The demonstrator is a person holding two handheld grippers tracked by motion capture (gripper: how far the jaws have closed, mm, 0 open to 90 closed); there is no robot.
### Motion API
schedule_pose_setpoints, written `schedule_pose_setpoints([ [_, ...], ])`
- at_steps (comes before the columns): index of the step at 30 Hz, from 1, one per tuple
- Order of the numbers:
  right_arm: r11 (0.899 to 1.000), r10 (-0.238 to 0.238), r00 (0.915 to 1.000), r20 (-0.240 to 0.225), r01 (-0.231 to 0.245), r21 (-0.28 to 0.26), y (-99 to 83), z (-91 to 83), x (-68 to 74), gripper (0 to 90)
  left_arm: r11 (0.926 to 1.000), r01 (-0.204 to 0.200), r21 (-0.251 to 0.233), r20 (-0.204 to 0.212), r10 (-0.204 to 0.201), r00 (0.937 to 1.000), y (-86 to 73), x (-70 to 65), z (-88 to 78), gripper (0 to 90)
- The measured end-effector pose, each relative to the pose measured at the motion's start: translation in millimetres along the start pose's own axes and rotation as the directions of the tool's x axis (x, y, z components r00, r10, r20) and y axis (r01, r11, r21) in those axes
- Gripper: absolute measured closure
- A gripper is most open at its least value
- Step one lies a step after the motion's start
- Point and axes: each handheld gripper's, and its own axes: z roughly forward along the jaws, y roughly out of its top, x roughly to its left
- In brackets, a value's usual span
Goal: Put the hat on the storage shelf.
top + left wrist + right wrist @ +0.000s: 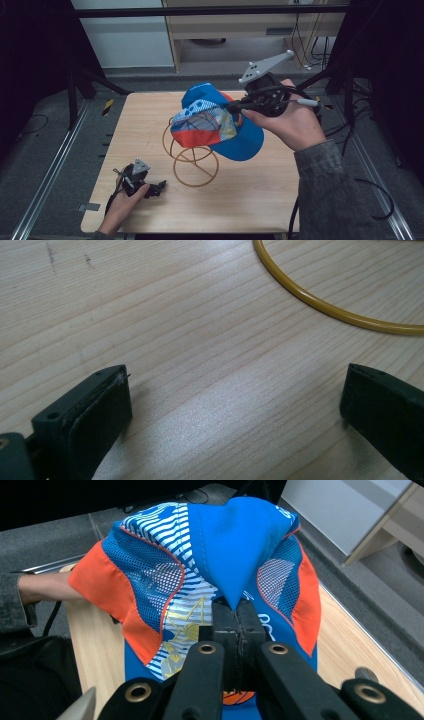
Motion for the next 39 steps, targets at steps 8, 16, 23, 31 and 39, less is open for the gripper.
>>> schedule_pose_setpoints([
  [8, 1.0, -0.029, 0.9992, -0.026, 0.029, -0.008, 18.9, 25.0, 5.7, 90.0, 1.0, 0.0, 0.003, 0.003, 0.0, 1.0, 0.2, 0.1, 0.0, 0.0],
  [16, 0.999, -0.041, 0.999, -0.019, 0.041, -0.001, 30.8, 35.8, 7.1, 90.0, 1.0, -0.001, 0.003, 0.004, 0.001, 1.0, 0.4, 0.0, 0.1, 0.0],
  [23, 0.999, -0.042, 0.999, -0.016, 0.043, 0.018, 39.3, 51.8, 7.0, 90.0, 1.0, 0.001, -0.002, 0.001, -0.001, 1.0, 0.4, -0.6, 0.6, 0.0],
  [31, 0.999, -0.049, 0.9986, -0.02, 0.049, 0.024, 39.2, 63.2, 7.7, 90.0, 1.0, -0.001, -0.002, 0.003, 0.001, 1.0, 0.7, -0.7, 0.9, 0.0],
  [39, 0.999, -0.043, 0.999, -0.012, 0.043, 0.034, 42.6, 71.8, 4.4, 90.0, 1.0, -0.002, -0.002, 0.004, 0.002, 1.0, 0.8, -0.8, 0.9, 0.0],
])
